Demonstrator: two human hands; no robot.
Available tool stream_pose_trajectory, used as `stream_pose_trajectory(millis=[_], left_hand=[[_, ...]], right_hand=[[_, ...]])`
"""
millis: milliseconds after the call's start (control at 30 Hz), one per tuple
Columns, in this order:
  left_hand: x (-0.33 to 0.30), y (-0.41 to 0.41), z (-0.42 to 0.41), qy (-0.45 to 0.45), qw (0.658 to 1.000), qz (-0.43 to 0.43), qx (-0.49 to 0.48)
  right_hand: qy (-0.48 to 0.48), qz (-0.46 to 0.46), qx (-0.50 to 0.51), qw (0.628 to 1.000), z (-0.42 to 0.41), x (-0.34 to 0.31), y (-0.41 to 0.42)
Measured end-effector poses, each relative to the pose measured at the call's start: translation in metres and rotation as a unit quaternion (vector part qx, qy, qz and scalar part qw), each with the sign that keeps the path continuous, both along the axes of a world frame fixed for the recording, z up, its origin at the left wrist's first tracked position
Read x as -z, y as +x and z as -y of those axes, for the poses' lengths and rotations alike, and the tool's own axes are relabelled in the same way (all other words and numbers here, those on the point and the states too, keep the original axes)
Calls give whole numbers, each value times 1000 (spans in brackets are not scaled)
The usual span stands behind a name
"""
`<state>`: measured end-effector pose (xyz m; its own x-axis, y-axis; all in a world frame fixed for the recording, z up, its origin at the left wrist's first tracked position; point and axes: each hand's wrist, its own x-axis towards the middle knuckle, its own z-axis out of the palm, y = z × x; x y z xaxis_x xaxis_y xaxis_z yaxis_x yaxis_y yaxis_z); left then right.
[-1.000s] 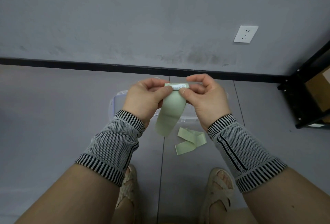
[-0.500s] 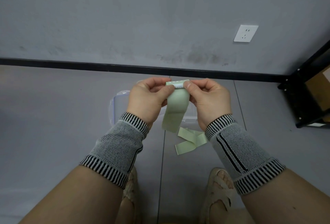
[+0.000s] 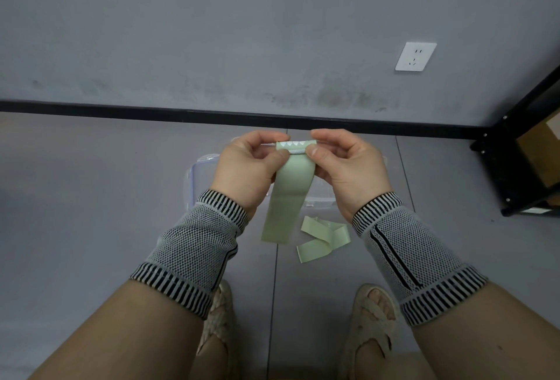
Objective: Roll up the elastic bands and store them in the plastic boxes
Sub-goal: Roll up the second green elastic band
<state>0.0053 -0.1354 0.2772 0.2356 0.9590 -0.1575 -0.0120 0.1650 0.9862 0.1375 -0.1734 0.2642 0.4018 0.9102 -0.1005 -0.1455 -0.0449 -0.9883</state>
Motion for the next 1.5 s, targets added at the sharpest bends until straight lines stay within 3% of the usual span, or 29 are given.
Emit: stream_pose_trajectory(millis=[233,400,567,1167,1500], left_hand=[[1,0,1,5,1000,-2,-3],[-1,1,0,-37,999,-1,-28],[1,2,1,-12,997,-70,-10],[2,1,-2,2,995,-92,-22],[-1,2,3,54,996,-74,-20]], right_hand=[[-13,35,-5,999,1,-1,2],[1,-25,40,999,-1,-2,5],[10,-36,60,997,0,-2,7],[14,-73,80,994,-1,-5,7],[25,-87,105,990,0,-7,7]])
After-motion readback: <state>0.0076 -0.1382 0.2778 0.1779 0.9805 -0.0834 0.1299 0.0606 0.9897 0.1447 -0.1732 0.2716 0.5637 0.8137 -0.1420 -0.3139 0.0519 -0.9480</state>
